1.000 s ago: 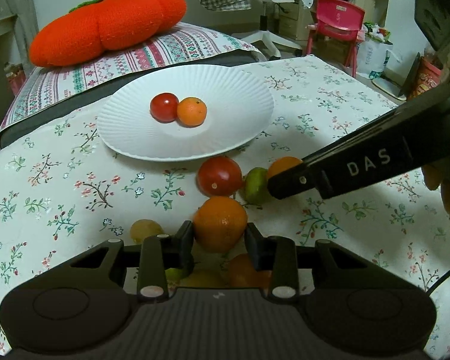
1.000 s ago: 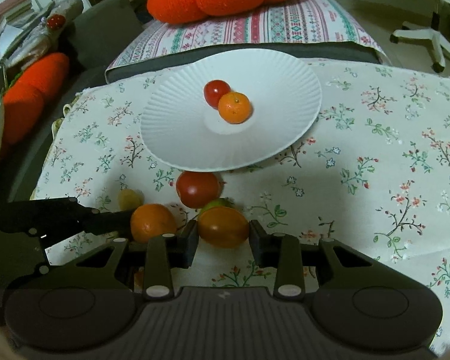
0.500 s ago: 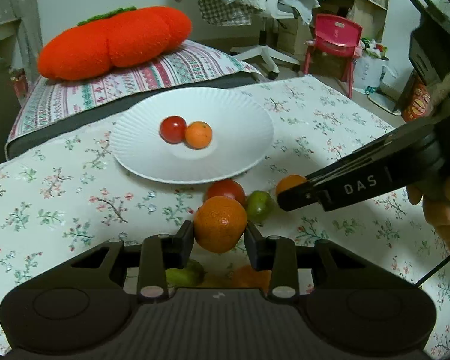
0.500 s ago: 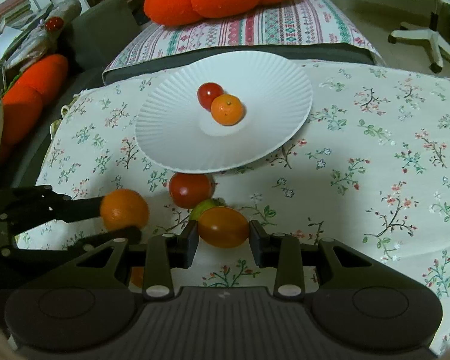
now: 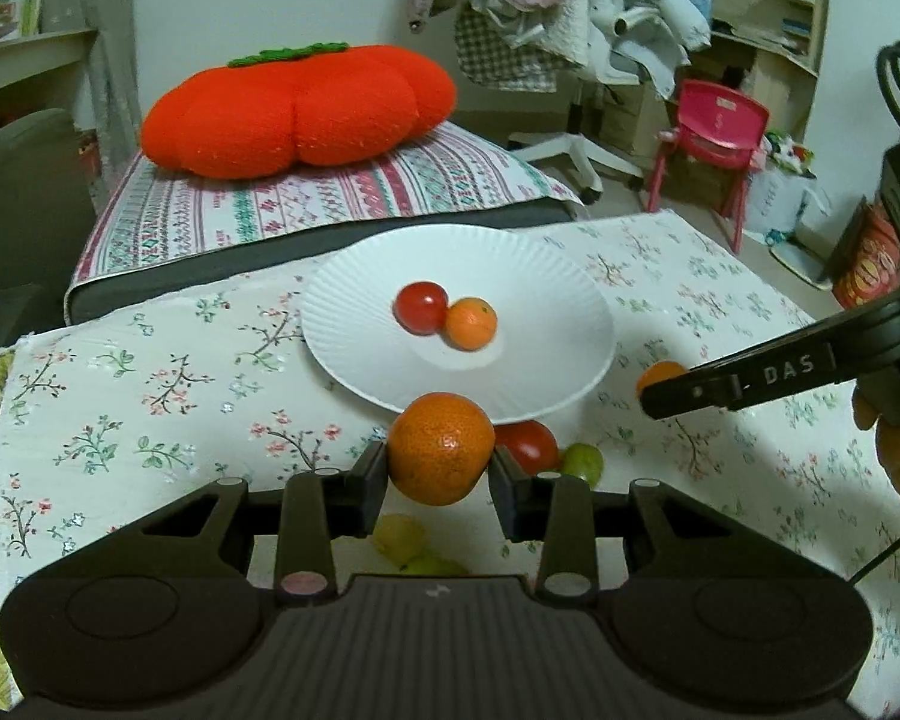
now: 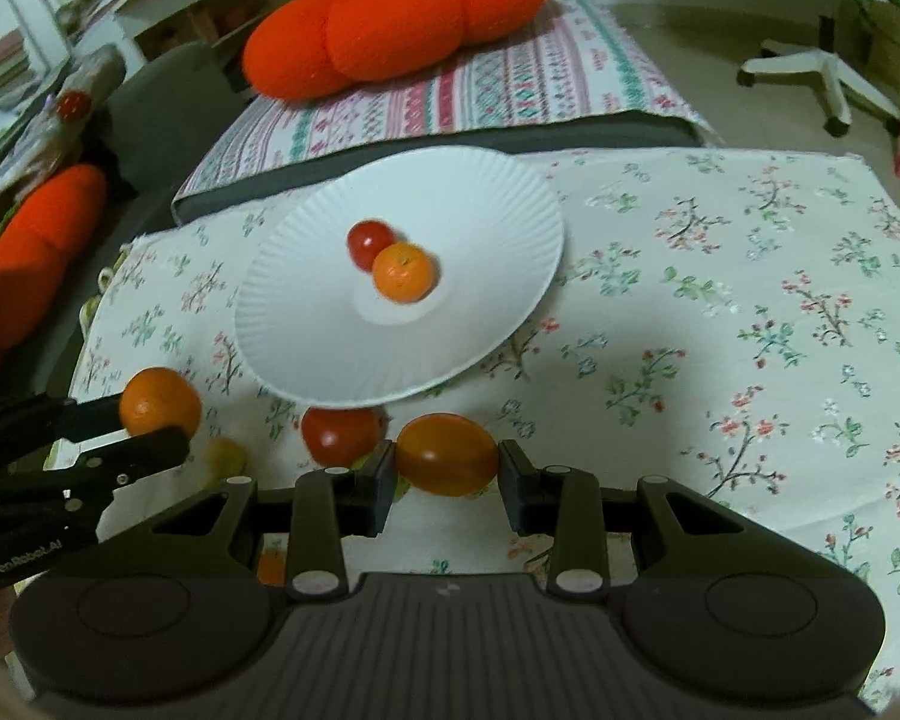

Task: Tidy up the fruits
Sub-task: 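Lower the orange and tomato onto the white plate and open both tools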

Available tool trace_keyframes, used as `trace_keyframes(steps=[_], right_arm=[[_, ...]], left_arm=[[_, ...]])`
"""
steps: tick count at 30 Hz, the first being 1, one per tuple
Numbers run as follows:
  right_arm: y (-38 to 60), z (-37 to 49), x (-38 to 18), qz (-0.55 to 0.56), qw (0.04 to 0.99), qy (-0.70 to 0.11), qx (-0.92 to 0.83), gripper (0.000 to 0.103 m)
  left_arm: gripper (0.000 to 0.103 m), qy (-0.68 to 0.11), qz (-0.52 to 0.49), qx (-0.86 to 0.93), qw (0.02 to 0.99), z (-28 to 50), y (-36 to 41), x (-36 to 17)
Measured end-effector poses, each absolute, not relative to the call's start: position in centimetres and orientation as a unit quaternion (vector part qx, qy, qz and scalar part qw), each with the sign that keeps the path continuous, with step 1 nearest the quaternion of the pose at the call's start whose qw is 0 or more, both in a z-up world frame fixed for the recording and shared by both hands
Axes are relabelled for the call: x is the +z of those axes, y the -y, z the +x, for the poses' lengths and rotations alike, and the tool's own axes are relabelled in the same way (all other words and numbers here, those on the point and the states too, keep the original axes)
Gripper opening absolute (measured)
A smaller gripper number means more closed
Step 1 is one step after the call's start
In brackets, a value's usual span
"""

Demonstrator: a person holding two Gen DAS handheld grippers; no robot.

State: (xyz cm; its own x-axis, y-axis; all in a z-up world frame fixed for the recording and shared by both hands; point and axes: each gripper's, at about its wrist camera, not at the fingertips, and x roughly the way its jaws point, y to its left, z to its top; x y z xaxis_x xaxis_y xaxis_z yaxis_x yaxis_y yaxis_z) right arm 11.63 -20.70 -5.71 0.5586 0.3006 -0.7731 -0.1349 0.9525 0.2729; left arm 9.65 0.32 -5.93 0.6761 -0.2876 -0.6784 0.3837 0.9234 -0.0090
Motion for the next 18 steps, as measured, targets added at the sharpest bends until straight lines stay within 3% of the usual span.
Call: trace_keyframes(steps=[18], right_arm=[[20.3, 13.2, -4.6, 0.086, 0.902, -0.411, 0.097, 0.033]], left_arm=[[0.025, -0.352, 0.075, -0.177, 0.916, 11.6, 1.3, -6.0]])
